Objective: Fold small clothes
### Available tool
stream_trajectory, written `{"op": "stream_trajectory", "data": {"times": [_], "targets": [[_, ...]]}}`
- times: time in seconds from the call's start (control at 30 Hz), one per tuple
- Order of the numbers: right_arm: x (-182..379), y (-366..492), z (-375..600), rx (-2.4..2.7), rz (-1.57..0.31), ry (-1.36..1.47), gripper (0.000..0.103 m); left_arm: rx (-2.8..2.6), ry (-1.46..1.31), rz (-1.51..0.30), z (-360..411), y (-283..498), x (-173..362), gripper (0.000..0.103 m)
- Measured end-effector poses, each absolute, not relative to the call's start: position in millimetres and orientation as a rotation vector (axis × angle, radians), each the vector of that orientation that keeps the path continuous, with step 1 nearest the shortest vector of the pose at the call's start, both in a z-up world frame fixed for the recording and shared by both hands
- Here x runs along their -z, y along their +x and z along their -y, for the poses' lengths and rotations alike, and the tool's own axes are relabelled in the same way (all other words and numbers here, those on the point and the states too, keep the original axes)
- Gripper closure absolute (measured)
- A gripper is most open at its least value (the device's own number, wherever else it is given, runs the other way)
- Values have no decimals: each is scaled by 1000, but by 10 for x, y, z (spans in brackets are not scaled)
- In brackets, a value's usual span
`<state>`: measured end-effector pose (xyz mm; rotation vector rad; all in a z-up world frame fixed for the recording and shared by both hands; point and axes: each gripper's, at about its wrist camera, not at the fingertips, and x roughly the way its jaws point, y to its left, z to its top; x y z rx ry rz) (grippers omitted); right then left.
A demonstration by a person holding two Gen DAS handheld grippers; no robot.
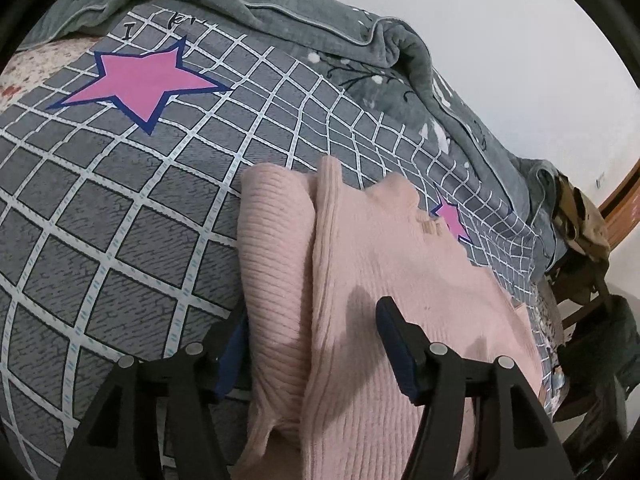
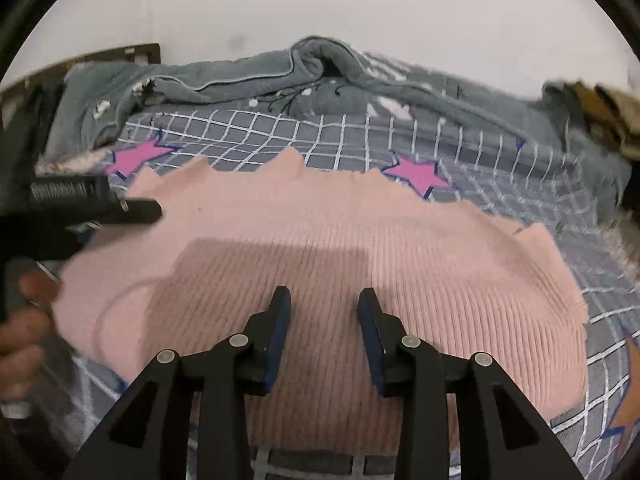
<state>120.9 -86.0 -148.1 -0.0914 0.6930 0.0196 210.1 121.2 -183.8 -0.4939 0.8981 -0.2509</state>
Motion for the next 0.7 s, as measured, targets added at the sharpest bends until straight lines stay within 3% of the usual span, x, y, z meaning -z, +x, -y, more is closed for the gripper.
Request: {"op": "stream_trajectory", "data": {"times": [0.7], "targets": [[1532,1336,920,-3,-714,-28,65,228,-407,-882,-1114,2045,1822,42]]}}
